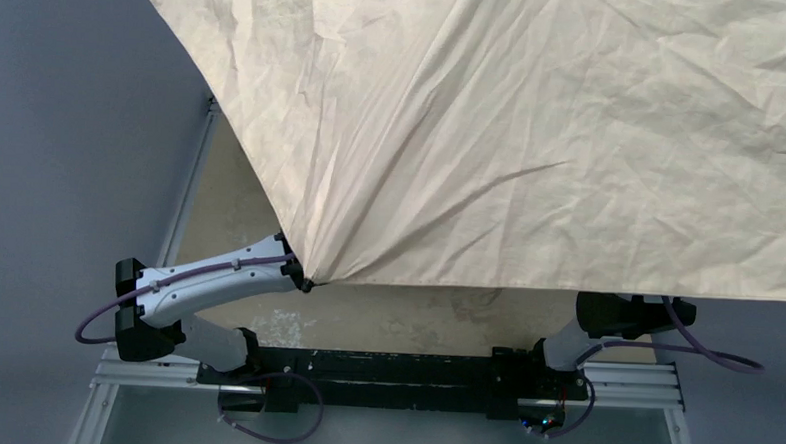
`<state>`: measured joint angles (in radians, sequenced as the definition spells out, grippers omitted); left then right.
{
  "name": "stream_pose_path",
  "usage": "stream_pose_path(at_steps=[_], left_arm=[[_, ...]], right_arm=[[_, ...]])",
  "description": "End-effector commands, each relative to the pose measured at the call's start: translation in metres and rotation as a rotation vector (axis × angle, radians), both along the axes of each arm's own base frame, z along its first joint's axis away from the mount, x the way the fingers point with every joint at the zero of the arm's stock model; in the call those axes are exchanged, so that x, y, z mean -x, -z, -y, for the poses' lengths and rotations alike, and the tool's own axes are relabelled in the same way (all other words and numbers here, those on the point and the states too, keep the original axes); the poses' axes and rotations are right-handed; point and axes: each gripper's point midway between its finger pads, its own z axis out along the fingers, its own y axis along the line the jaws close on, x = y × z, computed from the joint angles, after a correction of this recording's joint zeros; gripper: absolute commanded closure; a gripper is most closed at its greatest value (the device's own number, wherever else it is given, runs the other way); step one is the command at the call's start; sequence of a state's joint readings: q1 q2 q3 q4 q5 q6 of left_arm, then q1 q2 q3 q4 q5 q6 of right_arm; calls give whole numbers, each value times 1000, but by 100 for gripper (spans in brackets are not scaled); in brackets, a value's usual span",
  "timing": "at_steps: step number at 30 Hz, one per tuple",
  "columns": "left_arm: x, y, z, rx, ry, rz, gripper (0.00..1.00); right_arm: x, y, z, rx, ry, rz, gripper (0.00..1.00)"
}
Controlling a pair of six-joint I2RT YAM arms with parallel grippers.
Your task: Open the umbrella
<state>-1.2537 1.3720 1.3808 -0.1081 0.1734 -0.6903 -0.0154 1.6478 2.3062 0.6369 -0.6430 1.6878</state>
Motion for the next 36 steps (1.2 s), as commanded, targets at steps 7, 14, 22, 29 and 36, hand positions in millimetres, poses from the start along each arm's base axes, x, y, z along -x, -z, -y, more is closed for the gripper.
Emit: stream_pose_path(at_steps=[7,14,22,29,36], left_arm=[[142,264,-116,-958,417,-467,97],[147,270,-121,-1019,430,-507,86],[108,208,-118,-1009,251,-340,50],[62,123,-107,-880,44,-225,26],[27,54,-122,-690,-192,-138,11]], right_arm=[[-18,-65,104,-606,186,36,100],[-38,-57,91,-516,144,55,100],[-32,0,54,-275,214,78,100],[-23,48,47,-203,298,53,100],[-28,71,55,-208,401,34,100]])
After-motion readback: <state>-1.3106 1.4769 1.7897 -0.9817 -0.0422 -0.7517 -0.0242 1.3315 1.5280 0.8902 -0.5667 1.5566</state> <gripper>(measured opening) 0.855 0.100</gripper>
